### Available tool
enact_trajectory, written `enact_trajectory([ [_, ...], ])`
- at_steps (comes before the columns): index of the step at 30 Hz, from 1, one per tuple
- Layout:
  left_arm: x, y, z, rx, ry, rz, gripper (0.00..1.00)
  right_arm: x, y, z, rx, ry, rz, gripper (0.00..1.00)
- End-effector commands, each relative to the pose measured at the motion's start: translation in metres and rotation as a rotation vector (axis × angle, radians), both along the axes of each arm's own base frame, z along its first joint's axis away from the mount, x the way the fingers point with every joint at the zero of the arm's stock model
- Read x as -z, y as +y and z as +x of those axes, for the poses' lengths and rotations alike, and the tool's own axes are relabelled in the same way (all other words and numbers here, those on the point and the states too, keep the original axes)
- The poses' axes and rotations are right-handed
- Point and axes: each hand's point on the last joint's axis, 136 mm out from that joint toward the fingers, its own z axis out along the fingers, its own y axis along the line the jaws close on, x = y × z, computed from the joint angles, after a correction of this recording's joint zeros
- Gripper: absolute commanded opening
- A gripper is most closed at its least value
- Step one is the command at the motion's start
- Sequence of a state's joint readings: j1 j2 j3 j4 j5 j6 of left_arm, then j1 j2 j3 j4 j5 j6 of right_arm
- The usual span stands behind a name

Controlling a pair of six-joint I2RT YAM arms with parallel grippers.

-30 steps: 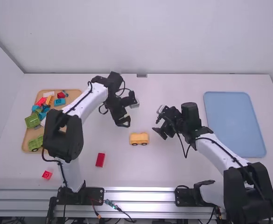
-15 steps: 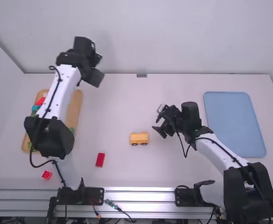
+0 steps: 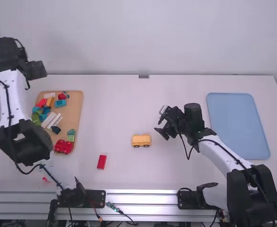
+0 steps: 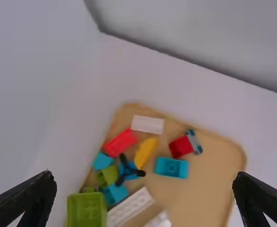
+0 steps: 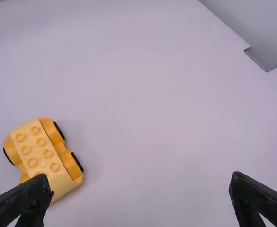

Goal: Assemble lego blocks to make yellow taxi

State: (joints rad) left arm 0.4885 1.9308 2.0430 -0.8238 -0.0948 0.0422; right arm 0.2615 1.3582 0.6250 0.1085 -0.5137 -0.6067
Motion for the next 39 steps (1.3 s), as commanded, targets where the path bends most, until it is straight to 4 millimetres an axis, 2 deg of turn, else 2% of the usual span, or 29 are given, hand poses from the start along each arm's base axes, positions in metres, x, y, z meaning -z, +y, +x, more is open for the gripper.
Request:
enact_trajectory([
  [1, -0.010, 0.008, -0.003, -0.012, -0.068, -0.063, 0.99, -0.005, 0.001, 0.000, 0.001, -0.010, 0.008, 0.99],
  [3, 0.002, 0.021, -0.010, -0.026, -0.035, -0.072, 0.99, -0.006, 0.001, 0.000, -0.002, -0.010, 0.011, 0.99],
  [4, 0.002, 0.021, -0.010, -0.026, -0.035, -0.072, 0.99, -0.006, 0.001, 0.000, -0.002, -0.010, 0.011, 0.99],
  [7, 0.029, 0.024, -0.005, 0.061, 0.039, -0.069, 0.99, -0.006, 0.002, 0.000, -0.002, -0.008, 0.014, 0.99],
  [10, 0.045, 0.028, -0.001, 0.028, 0.058, -0.086, 0.99, -0.006, 0.002, 0.000, -0.002, -0.008, 0.013, 0.99],
  [11, 0.056, 0.029, 0.001, 0.011, 0.069, -0.110, 0.99, -0.006, 0.002, 0.000, -0.003, -0.007, 0.014, 0.99],
  [13, 0.066, 0.029, 0.003, 0.012, 0.082, -0.129, 0.99, -0.006, 0.002, -0.001, -0.003, -0.006, 0.013, 0.99],
  [16, 0.091, 0.018, 0.011, 0.146, 0.147, -0.160, 0.99, -0.004, 0.001, -0.001, -0.002, 0.000, 0.012, 0.99],
  [21, 0.125, 0.036, 0.017, 0.105, 0.238, -0.159, 0.99, -0.005, 0.001, -0.001, -0.002, 0.000, 0.012, 0.99],
  [26, 0.159, 0.028, 0.017, 0.273, 0.365, -0.169, 0.99, -0.004, 0.001, -0.001, -0.002, 0.000, 0.012, 0.99],
  [27, 0.172, 0.026, 0.015, 0.327, 0.409, -0.174, 1.00, -0.005, 0.001, -0.001, -0.002, 0.000, 0.012, 0.99],
  [29, 0.185, 0.026, 0.014, 0.325, 0.441, -0.176, 0.99, -0.005, 0.001, -0.001, -0.002, 0.000, 0.011, 0.99],
  [35, 0.198, 0.028, 0.010, 0.381, 0.482, -0.163, 0.87, -0.004, 0.000, -0.001, 0.003, 0.002, 0.006, 0.99],
  [39, 0.200, 0.026, 0.014, 0.388, 0.471, -0.159, 0.91, -0.004, 0.000, -0.001, 0.003, 0.002, 0.007, 0.99],
])
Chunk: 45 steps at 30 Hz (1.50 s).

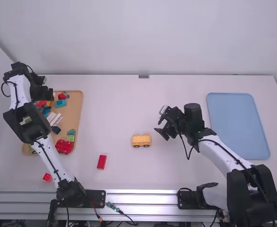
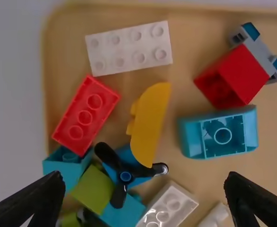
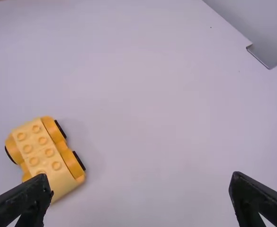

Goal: Assemble lego blocks to make yellow taxi

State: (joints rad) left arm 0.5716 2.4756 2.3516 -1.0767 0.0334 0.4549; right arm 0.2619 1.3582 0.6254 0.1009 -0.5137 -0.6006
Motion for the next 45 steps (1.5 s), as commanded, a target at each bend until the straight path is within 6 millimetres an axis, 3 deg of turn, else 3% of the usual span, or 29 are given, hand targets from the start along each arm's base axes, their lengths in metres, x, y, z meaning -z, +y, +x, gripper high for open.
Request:
enact_trajectory([
  [1, 0.000, -0.004, 0.005, 0.043, -0.009, 0.004, 0.91, -0.005, 0.000, 0.000, 0.000, -0.009, 0.005, 0.99],
  [6, 0.006, -0.009, 0.020, 0.062, -0.068, -0.015, 0.88, -0.005, 0.000, 0.000, -0.001, -0.008, 0.006, 0.99],
  [7, 0.008, -0.008, 0.025, 0.060, -0.089, -0.013, 0.80, -0.005, 0.000, 0.000, 0.000, -0.008, 0.005, 0.99],
  [8, 0.011, -0.005, 0.027, 0.042, -0.101, -0.006, 0.90, -0.005, 0.000, 0.000, 0.000, -0.009, 0.006, 0.99],
  [10, 0.011, 0.004, 0.025, 0.000, -0.108, 0.004, 0.97, -0.005, 0.001, 0.000, -0.001, -0.008, 0.006, 0.99],
  [16, 0.018, 0.017, 0.014, -0.133, -0.060, 0.054, 0.99, -0.005, 0.001, 0.000, 0.015, 0.007, 0.018, 0.99],
  [26, 0.022, 0.001, 0.015, -0.014, -0.055, 0.003, 1.00, -0.006, 0.001, 0.001, 0.015, 0.001, 0.020, 0.99],
  [30, 0.021, -0.010, 0.020, 0.057, -0.083, -0.043, 0.83, -0.006, 0.001, 0.001, 0.015, 0.002, 0.020, 0.99],
  [31, 0.021, -0.011, 0.020, 0.059, -0.080, -0.043, 0.73, -0.006, 0.001, 0.001, 0.015, 0.002, 0.020, 0.99],
  [33, 0.021, -0.010, 0.019, 0.060, -0.075, -0.036, 0.62, -0.005, 0.000, 0.000, 0.016, 0.006, 0.019, 0.99],
  [45, 0.044, -0.009, 0.011, 0.121, -0.030, -0.005, 0.61, -0.005, 0.000, 0.000, 0.015, 0.008, 0.018, 0.99],
])
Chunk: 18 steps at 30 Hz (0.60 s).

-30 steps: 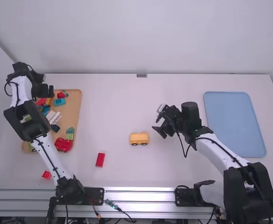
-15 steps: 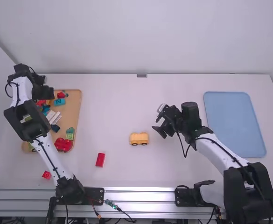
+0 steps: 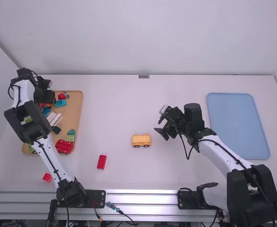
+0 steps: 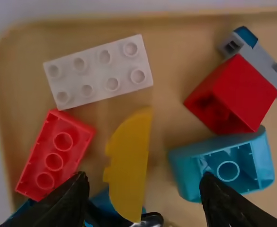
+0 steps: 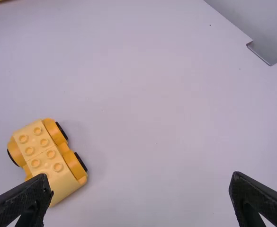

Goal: Assemble lego blocks to make yellow taxi

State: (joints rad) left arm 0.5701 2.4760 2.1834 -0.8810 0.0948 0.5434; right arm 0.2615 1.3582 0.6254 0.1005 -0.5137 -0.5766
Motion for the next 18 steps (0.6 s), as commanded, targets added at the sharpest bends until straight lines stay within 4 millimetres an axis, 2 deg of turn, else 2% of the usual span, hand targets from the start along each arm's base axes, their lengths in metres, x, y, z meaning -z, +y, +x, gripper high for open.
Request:
enact_trajectory([
  [1, 0.006, -0.001, -0.003, 0.011, 0.026, 0.022, 0.59, -0.005, 0.001, 0.000, 0.000, -0.008, 0.007, 0.99],
  [5, 0.009, 0.001, -0.004, 0.003, 0.028, 0.024, 0.56, -0.005, 0.000, 0.000, 0.001, -0.008, 0.006, 0.99],
  [6, 0.010, 0.004, -0.006, -0.004, 0.026, 0.025, 0.53, -0.005, 0.001, 0.000, 0.001, -0.008, 0.006, 0.99],
  [13, 0.015, 0.003, -0.004, -0.001, 0.018, 0.027, 0.51, -0.005, 0.001, 0.000, 0.001, -0.008, 0.006, 0.99],
  [18, 0.026, 0.004, -0.006, 0.017, 0.021, 0.037, 0.49, -0.005, 0.000, 0.000, 0.005, -0.003, 0.010, 0.99],
])
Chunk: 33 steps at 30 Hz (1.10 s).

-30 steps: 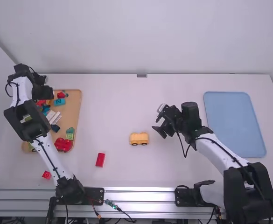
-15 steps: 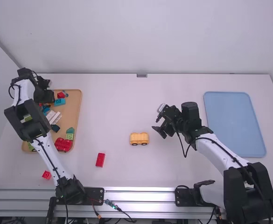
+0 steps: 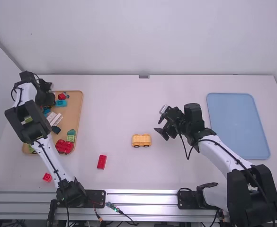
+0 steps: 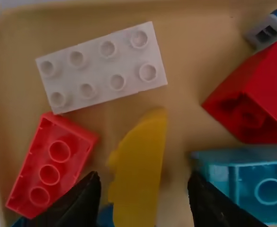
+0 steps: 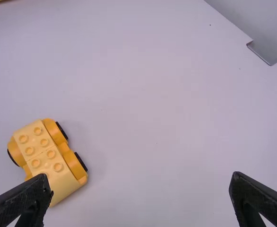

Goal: Assemble lego blocks to make yellow taxi

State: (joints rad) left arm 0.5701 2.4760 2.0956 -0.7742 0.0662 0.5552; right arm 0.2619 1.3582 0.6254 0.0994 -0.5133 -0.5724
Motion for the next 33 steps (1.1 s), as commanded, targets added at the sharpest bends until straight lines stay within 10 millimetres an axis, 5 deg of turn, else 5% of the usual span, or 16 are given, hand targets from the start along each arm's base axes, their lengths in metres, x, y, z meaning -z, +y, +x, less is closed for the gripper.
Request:
enact_trajectory([
  [1, 0.008, -0.002, -0.004, 0.016, 0.018, 0.002, 0.49, -0.005, 0.001, 0.000, 0.009, 0.000, 0.015, 0.99],
  [33, 0.011, -0.005, -0.002, 0.027, 0.006, -0.010, 0.23, -0.005, 0.001, 0.000, 0.014, 0.006, 0.018, 0.99],
])
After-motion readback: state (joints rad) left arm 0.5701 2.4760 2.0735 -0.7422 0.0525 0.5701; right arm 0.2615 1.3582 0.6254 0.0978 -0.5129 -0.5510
